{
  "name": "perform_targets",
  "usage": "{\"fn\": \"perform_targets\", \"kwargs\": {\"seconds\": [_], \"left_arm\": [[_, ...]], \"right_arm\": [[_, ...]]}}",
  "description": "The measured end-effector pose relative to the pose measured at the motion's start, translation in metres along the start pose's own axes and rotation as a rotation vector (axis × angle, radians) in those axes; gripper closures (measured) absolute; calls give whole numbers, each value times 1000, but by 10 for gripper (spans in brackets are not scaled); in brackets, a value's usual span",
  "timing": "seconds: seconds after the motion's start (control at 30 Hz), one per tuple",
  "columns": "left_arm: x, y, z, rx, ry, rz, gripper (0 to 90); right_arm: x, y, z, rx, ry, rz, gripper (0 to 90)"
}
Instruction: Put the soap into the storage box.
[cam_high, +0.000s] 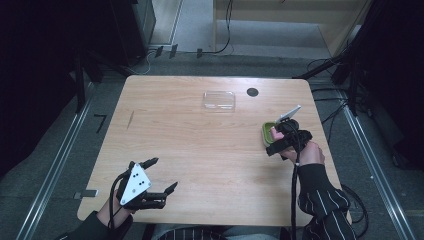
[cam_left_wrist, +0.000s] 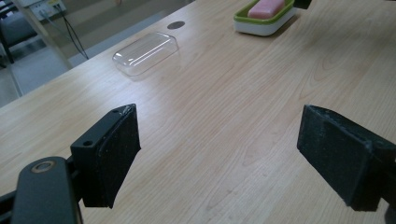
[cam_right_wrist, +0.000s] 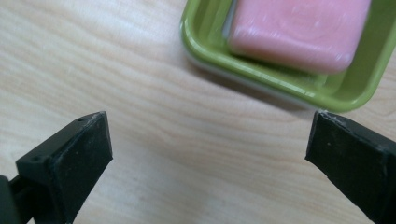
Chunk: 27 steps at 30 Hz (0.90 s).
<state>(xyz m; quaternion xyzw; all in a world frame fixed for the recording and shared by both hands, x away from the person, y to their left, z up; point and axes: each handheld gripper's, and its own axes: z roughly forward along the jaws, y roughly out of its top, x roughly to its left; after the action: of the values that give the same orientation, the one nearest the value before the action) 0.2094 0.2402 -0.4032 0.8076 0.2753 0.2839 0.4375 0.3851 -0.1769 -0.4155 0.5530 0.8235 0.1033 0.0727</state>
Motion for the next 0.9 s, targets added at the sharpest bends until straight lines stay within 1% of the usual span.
{"fn": "perform_targets", "kwargs": {"seconds": [0.27,0.3,0.4,0.67,0.83,0.9], "left_arm": [[0,0,0,0,-1,2,140],[0,0,0,1,-1,2,140],[0,0,0,1,0,3,140],[0,0,0,4,-1,5,140],[0,0,1,5,0,5,140],[-1,0,1,5,-2,6,140]], "right_arm": [[12,-20,-4,10,-13,-38,7],[13,-23,-4,9,-15,-48,7],[15,-30,-3,11,-19,-59,7],[21,-52,-1,26,-43,-81,10],[26,-66,0,23,-51,-101,16],[27,-70,1,25,-54,-100,20]]}}
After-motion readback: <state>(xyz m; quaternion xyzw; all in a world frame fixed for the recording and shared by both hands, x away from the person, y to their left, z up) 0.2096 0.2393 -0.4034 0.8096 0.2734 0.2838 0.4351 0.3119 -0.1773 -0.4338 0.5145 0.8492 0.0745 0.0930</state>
